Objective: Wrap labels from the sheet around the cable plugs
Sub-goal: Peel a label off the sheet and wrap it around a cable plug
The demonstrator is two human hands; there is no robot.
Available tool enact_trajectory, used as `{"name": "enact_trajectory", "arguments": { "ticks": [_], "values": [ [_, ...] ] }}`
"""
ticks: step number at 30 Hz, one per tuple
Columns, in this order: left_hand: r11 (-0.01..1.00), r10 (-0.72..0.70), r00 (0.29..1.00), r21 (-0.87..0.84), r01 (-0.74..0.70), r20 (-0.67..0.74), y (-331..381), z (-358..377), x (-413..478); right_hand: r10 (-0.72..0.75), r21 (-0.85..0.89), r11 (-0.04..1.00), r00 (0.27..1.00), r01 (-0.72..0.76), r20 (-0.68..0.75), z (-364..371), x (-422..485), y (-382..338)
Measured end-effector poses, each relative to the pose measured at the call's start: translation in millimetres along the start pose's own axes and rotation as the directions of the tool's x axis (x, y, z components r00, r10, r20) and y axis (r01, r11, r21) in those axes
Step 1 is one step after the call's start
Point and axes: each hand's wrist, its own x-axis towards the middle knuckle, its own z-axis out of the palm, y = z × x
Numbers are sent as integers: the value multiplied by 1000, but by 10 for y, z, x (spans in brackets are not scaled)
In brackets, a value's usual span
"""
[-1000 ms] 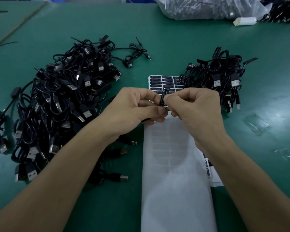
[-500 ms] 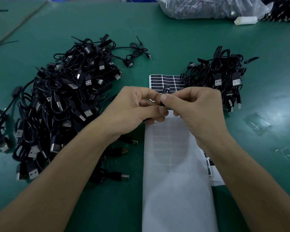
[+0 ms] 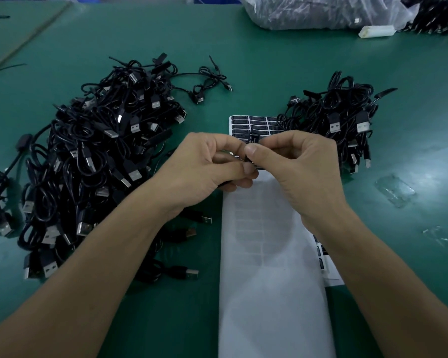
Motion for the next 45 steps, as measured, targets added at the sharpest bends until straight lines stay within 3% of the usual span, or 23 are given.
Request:
{"name": "enact_trajectory", "arguments": {
  "ticks": [11, 19, 24, 27, 29, 33, 36, 40, 45],
  "values": [
    [1000, 24, 996, 19, -23, -84, -4, 58, 15, -82, 27, 996, 992, 80, 94, 14, 12, -6],
    [981, 122, 991, 145, -128, 48, -6, 35, 4, -134, -28, 990, 986, 137, 96, 6, -15, -14],
    [966, 125, 992, 226, -129, 31, 1, 27, -2, -137, -81, 987, 990, 140, 43, -6, -17, -34],
    [952, 167, 985, 266, -153, -33, 28, 20, 0, -129, -44, 991, 991, 130, 26, 2, -25, -44],
    [946, 221, 968, 267, -182, -122, 62, 14, 5, -135, -66, 988, 986, 142, 98, 12, -33, -44],
    [941, 326, 901, 189, -281, -286, 156, -22, -6, -106, -122, 980, 935, 156, 339, 64, -98, -75],
    [942, 331, 870, 72, -329, -366, 240, 3, -48, -165, -159, 953, 879, 259, 447, 150, -190, -93],
    [913, 331, 842, -81, -399, -426, 364, 27, -96, -262, -120, 927, 840, 357, 475, 308, -301, -77],
    [850, 266, 821, -278, -447, -506, 447, -94, -129, -262, -33, 956, 895, 293, 360, 323, -303, -78]
  ]
}}
